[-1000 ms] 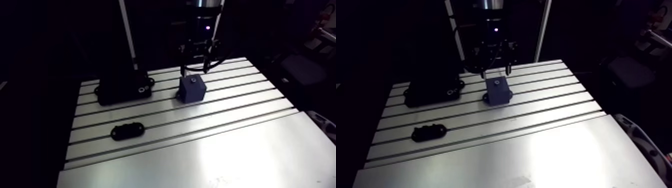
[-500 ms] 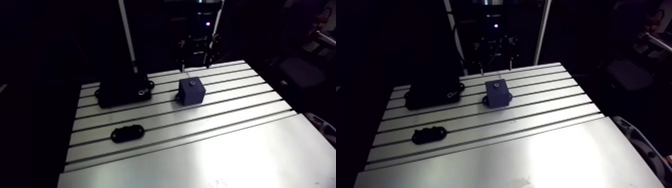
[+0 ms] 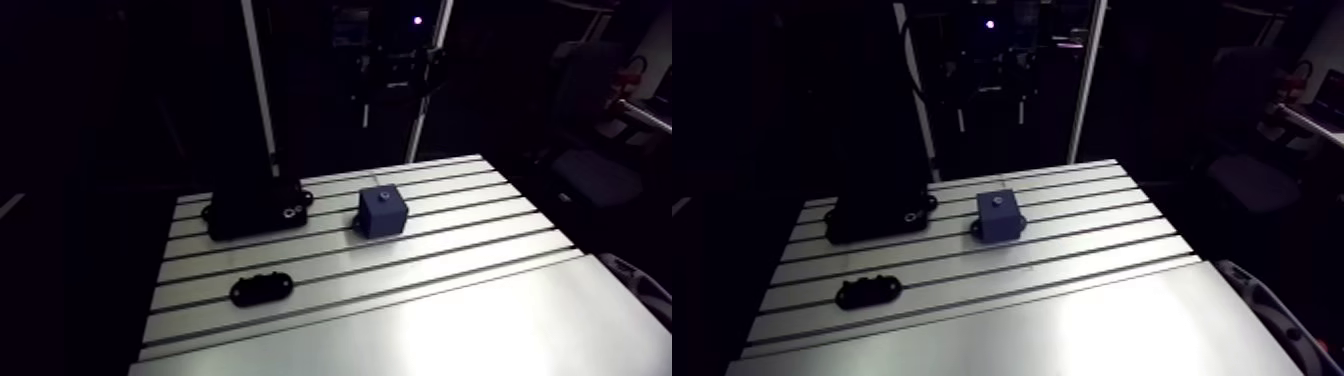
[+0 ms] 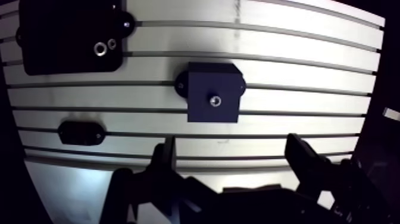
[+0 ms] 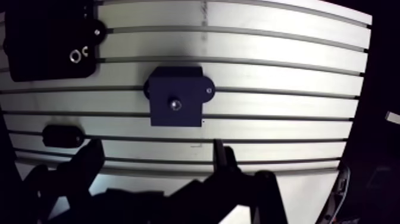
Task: Pick up the M10 bolt and insert it into the hole until fully seated.
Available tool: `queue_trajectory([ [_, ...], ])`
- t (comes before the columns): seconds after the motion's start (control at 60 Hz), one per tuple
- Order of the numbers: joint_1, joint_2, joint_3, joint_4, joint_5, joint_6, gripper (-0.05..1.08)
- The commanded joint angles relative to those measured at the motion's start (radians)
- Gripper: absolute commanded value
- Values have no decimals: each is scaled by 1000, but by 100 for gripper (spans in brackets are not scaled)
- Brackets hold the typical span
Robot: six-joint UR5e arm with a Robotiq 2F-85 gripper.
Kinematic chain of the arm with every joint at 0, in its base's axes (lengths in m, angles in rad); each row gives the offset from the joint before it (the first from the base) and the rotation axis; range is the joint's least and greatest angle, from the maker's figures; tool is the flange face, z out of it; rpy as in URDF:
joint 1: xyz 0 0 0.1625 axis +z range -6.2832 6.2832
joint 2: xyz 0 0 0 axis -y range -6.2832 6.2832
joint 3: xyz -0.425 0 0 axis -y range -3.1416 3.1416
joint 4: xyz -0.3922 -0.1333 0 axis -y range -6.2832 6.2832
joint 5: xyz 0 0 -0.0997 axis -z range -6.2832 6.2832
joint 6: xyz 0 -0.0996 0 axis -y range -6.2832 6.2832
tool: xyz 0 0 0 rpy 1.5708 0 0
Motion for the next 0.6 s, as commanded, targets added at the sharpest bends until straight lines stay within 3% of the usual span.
queue_trajectory([
  [0.017, 13, -102, -75, 150, -5, 100, 0],
  [0.217, 54, -138, -154, 271, 0, 144, 0],
  [0.6, 88, -171, -146, 279, 3, 157, 0],
])
